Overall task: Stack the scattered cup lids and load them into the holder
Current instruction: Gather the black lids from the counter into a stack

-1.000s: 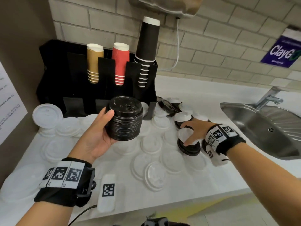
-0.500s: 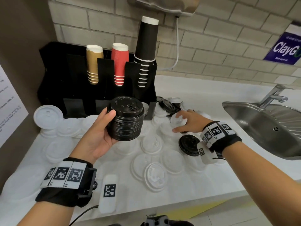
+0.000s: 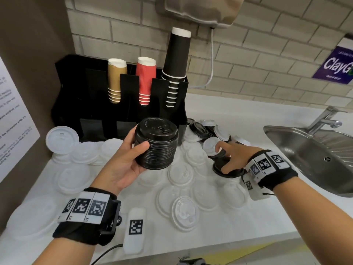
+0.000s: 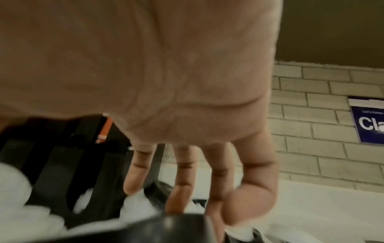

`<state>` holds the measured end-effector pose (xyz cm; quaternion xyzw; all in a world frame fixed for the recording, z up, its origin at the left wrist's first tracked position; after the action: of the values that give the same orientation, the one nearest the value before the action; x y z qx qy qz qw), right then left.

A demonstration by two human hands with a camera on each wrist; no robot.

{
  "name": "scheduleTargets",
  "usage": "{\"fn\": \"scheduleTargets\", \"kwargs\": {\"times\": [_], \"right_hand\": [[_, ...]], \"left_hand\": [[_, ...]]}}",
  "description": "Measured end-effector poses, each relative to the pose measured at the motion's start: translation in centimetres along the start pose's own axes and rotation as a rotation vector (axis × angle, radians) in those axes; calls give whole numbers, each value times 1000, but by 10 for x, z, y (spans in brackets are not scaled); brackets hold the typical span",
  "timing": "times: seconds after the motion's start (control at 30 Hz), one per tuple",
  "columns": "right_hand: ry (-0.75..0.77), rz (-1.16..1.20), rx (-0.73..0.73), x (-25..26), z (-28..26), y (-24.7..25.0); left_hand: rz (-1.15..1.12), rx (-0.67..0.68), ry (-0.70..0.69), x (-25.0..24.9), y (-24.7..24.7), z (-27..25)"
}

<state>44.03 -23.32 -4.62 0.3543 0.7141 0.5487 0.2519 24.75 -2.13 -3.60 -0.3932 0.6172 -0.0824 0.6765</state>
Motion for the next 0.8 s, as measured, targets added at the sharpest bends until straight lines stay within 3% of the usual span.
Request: {"fn": "scheduleTargets", "kwargs": {"times": [0.07,0.17,0.27,0.43,0.6,0.8], "right_hand": [[70,225,-134,20,-1,29],[246,776,-333,66,-15,76],[327,1008,-305,108,-30,93],[486,959,-259,165,-37,102],[542,866,-354,177,-38,115],[601,813,-331,193,-43,108]], "left_hand": [[8,19,-4,1,-3,-1],[35,23,2,5,-4,0],[62,35,2,9,-6,1],[73,63,-2,10,-5,0],[75,60,-13,6,1,-1],[69,27,-16,6,3,0]]}}
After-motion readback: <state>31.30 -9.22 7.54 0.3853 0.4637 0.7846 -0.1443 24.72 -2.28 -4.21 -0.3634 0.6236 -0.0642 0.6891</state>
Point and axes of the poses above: each hand's wrist, its own z-axis towards the middle knuckle, its own y-axis out of the back of the hand, x = y × z, the point moved 10 cm from there along z, towards the middle knuckle, and after that the axes turned 13 degrees about -x, right-handed, at the moved point
